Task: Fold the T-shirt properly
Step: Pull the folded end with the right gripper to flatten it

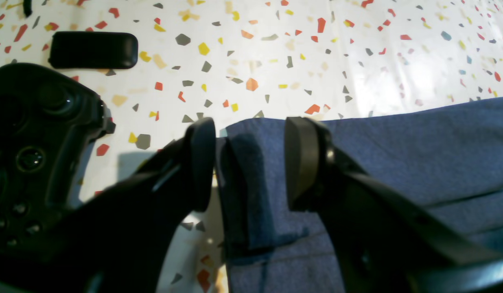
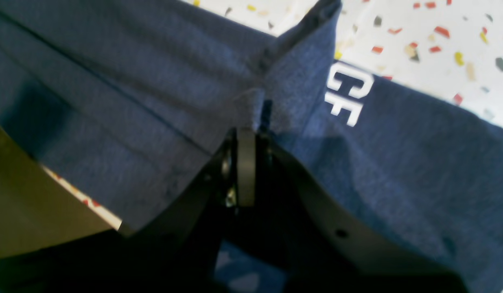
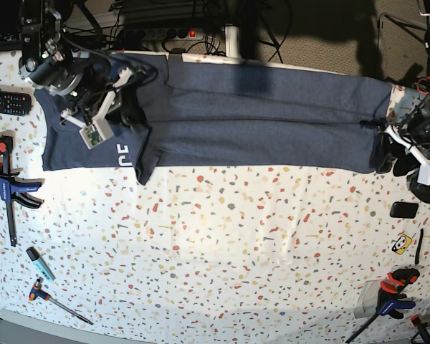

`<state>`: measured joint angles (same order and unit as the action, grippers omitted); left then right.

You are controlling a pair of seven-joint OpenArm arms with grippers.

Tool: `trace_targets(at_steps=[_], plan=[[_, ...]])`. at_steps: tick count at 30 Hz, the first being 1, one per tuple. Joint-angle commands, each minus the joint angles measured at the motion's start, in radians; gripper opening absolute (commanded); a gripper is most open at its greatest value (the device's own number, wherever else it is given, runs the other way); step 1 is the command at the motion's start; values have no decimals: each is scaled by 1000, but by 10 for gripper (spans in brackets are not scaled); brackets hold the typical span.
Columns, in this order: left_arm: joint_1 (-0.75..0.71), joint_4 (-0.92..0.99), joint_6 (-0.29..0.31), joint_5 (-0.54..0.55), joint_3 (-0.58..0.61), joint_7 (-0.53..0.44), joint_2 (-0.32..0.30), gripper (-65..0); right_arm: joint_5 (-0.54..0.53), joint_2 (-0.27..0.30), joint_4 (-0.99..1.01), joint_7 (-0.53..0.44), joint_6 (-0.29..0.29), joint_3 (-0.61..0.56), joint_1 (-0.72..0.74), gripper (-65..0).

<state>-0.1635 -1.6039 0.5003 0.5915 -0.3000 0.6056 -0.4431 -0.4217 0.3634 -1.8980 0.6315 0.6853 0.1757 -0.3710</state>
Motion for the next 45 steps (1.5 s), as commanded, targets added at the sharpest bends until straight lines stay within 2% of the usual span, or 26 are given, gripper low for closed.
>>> trace_targets(at_steps=[1, 9, 15, 19, 22, 24, 33, 39, 42, 45], plan=[[11, -16, 4, 11, -7, -23, -17, -383, -16, 10, -21, -22, 13, 6, -8, -650], [11, -15, 4, 11, -7, -23, -17, -383, -14, 11, -21, -26, 13, -35, -73, -650], [11, -15, 4, 11, -7, -22, -17, -383, 59, 11, -21, -77, 13, -150, -72, -650], [10, -14, 4, 11, -7, -22, -17, -383, 83, 11, -21, -70, 13, -180, -73, -650], [10, -14, 4, 11, -7, -22, -17, -383, 82, 11, -21, -59, 13, -173, -73, -479], [8, -14, 4, 11, -7, -22, -17, -383, 82, 11, -21, -59, 13, -166, -73, -433], [-5, -14, 4, 12, -7, -10, -18, -383, 74, 11, -54, -64, 13, -155, -72, -434], [-5, -7, 3, 25, -7, 63, -17, -383, 74, 11, -71, -63, 13, -98, -56, -434], [-5, 40, -80, -77, -7, 14, -18, -383, 74, 11, -71, -54, 13, -53, -59, -434], [0, 139, -89, -69, -7, -16, -18, -383, 73, 11, -71, -47, 13, -5, -59, -434]])
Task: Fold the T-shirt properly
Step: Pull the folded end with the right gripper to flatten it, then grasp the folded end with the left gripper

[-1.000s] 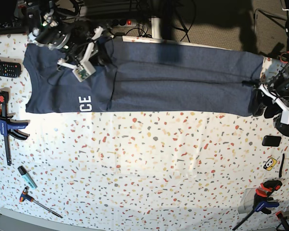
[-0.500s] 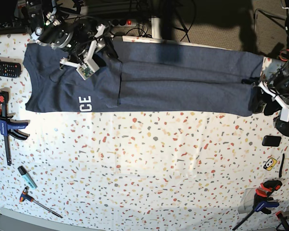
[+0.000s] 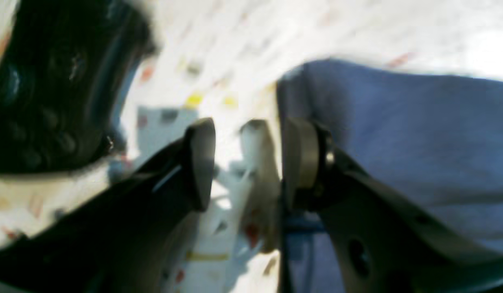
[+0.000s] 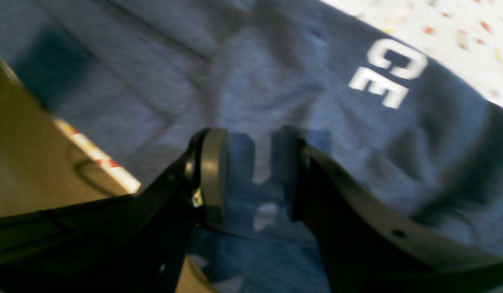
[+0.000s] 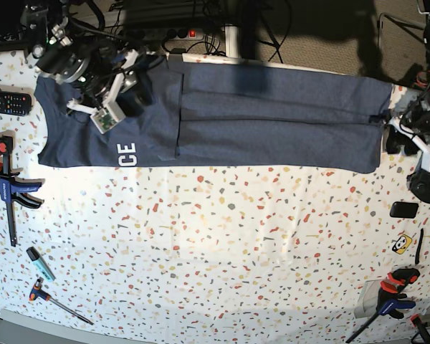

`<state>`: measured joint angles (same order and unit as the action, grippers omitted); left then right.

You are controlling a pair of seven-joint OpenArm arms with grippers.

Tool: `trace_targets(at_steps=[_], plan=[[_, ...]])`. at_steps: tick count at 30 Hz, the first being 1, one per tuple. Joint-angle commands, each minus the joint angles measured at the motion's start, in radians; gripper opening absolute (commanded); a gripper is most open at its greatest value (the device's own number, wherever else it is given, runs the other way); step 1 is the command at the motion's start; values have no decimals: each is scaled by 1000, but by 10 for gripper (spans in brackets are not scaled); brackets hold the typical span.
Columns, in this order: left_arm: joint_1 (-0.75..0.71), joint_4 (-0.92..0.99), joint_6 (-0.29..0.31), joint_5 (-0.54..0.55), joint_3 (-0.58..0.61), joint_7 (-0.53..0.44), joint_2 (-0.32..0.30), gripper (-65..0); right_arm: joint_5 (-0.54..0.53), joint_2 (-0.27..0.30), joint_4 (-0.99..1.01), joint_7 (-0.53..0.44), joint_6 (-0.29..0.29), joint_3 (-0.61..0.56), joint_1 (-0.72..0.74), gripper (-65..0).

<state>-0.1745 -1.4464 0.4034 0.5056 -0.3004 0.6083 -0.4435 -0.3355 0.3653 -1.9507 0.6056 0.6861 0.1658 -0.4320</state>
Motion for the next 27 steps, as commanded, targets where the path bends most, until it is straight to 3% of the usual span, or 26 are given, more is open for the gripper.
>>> trace_targets(at_steps=[1, 6, 10, 18, 22, 27], plan=[[12, 13, 19, 46, -6, -18, -18, -383, -20, 9, -18, -21, 12, 20, 2, -434], [11, 100, 100, 190, -6, -17, -23, -383, -111, 9, -18, -21, 12, 82, 3, -434], [12, 112, 109, 203, -6, -11, -29, -383, -117, 9, -18, -18, 12, 101, 2, -434], [12, 111, 121, 335, -8, 31, -152, -383, -117, 9, -18, -8, 12, 101, 2, -434], [8, 111, 203, 440, -8, 81, -130, -383, -117, 9, -18, -6, 12, 101, 3, -434], [9, 111, 212, 411, -7, 81, -81, -347, -117, 9, -18, -5, 12, 101, 3, -434]])
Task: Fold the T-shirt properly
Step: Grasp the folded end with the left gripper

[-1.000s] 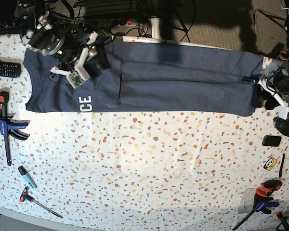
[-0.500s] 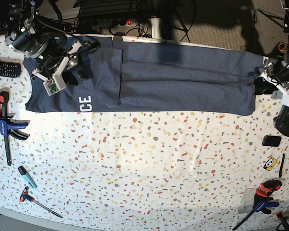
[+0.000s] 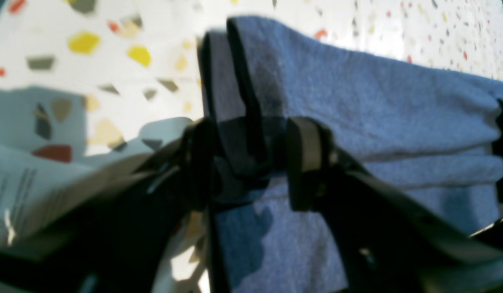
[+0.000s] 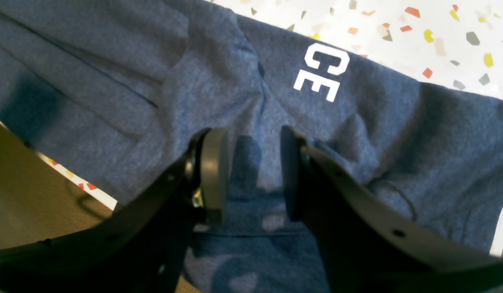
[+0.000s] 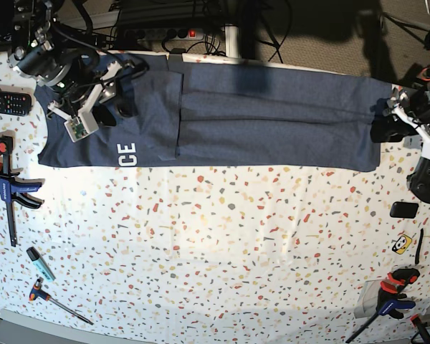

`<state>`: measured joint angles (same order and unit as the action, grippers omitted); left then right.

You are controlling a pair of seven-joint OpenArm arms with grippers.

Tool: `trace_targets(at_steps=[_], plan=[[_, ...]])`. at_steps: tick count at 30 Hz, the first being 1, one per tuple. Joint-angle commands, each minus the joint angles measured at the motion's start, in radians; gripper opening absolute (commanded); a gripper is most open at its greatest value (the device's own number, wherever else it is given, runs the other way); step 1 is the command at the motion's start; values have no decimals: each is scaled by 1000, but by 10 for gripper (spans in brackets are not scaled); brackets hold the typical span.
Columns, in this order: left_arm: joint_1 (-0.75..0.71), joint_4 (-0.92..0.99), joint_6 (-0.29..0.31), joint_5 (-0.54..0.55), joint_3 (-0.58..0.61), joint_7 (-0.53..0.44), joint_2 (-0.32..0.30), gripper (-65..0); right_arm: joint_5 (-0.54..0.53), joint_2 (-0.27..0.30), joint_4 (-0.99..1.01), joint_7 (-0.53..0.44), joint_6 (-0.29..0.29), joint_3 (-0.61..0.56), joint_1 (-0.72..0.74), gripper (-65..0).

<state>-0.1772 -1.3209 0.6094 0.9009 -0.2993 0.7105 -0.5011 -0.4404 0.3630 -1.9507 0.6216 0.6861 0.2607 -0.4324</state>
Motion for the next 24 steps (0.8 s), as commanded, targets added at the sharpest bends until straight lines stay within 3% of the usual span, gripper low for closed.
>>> trace_targets(at_steps=[1, 5, 11, 18, 22, 24], plan=[[11, -14, 7, 3, -8, -22, -23, -340, -13, 11, -18, -21, 12, 6, 3, -434], [11, -14, 7, -64, -9, -21, -23, -340, -13, 11, -18, -19, 12, 6, 3, -434], [11, -14, 50, 42, -7, 58, -18, -340, -13, 11, -18, -19, 12, 6, 3, -434], [12, 22, 50, -43, -7, 29, 22, -340, -13, 11, -18, -19, 12, 6, 3, -434], [11, 61, 55, -39, -7, 16, 30, -341, -13, 11, -18, -22, 12, 6, 3, -434], [10, 66, 89, -5, -7, 38, 31, -374, -13, 11, -18, -23, 12, 6, 3, -434]])
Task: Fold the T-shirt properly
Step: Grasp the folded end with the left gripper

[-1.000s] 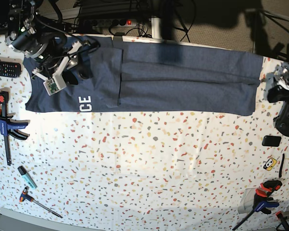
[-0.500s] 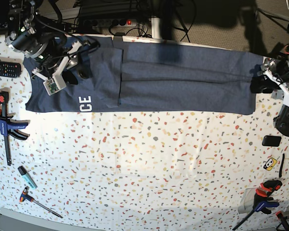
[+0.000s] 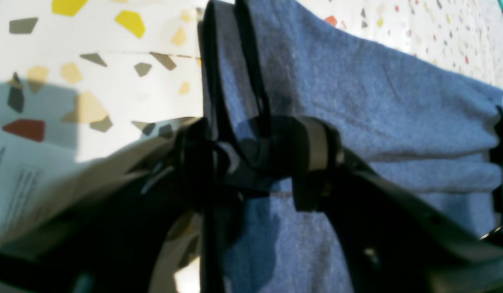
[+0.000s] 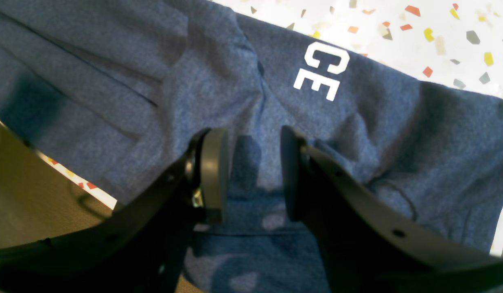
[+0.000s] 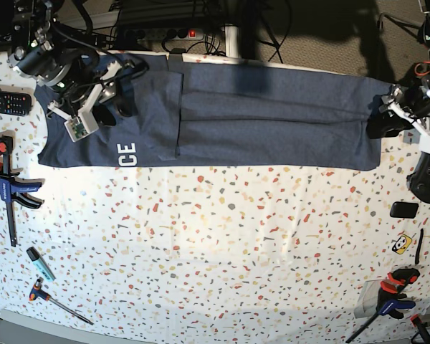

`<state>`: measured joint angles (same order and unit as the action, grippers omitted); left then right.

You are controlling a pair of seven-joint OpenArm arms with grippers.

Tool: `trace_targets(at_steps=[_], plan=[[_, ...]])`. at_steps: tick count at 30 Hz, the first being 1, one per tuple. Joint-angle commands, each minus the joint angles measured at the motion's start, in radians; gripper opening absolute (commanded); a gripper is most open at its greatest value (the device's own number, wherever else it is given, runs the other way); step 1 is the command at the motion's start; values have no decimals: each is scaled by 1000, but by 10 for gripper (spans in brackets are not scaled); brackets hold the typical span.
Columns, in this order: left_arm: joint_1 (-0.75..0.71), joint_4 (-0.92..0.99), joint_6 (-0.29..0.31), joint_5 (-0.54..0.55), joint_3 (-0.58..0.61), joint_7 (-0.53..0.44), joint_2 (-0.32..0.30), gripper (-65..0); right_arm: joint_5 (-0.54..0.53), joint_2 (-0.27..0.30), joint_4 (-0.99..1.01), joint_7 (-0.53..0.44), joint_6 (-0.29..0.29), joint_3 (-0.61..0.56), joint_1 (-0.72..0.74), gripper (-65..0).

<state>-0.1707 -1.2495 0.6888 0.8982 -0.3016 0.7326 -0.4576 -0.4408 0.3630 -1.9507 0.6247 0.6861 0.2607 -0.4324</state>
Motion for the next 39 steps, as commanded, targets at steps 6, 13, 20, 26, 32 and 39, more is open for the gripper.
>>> trace_targets(at_steps=[6, 13, 20, 26, 32, 39], plan=[[5, -6, 9, 64, -5, 66, 11, -465, -13, 11, -18, -33, 12, 6, 10, -434], [5, -6, 9, 64, -5, 100, 10, -650, -13, 11, -18, -33, 12, 6, 33, -434], [10, -6, 9, 60, -5, -75, -22, -650, -12, 11, -18, -34, 12, 8, 50, -434], [77, -7, -43, -114, -5, -158, -63, -650, -13, 11, -18, -35, 12, 8, 55, -434], [140, -12, -64, -191, -5, -85, -81, -650, -13, 11, -18, -37, 12, 8, 55, -434], [115, -207, -117, -86, -5, 145, -71, -650, -13, 11, -18, -42, 12, 8, 55, -434]])
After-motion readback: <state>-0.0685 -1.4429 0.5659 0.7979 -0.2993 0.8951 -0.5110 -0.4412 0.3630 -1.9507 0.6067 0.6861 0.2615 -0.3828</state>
